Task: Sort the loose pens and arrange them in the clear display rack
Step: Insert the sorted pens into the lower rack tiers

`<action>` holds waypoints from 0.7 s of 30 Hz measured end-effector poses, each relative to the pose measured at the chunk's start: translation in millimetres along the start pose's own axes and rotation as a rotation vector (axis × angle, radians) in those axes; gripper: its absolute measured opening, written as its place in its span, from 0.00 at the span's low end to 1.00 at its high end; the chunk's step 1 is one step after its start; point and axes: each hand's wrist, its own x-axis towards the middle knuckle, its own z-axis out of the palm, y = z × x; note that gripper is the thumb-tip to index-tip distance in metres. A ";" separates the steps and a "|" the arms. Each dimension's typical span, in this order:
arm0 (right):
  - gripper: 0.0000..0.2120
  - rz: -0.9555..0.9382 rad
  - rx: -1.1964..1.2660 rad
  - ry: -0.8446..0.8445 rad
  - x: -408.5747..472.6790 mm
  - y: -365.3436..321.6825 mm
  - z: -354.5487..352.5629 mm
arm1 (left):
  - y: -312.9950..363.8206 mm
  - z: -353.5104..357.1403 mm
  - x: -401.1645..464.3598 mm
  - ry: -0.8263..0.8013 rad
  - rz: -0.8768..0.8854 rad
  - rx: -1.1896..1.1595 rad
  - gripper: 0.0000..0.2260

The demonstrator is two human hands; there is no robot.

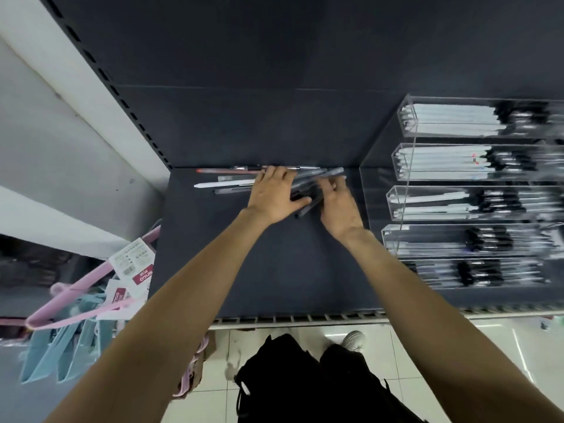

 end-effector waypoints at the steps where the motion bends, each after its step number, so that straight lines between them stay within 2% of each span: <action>1: 0.33 -0.016 -0.067 -0.025 2.0 1.7 -1.6 | 3.8 0.6 3.1 -0.031 0.012 0.040 0.34; 3: 0.30 -0.071 -0.237 -0.025 7.6 3.4 -4.8 | 10.0 1.2 5.8 -0.044 0.065 0.123 0.34; 7: 0.18 -0.185 -0.419 0.033 15.3 3.8 -10.0 | 18.0 2.6 6.4 -0.043 0.136 0.165 0.27; 10: 0.17 -0.213 -0.460 -0.017 8.8 5.5 -8.5 | 25.4 3.3 7.5 -0.073 0.153 0.205 0.21; 15: 0.14 -0.170 -0.475 0.015 -12.2 13.9 -2.3 | 37.2 3.0 6.4 -0.199 0.209 0.262 0.16; 21: 0.12 -0.168 -0.603 0.012 -25.1 15.7 -1.2 | 46.9 13.6 -3.7 -0.181 0.326 0.449 0.13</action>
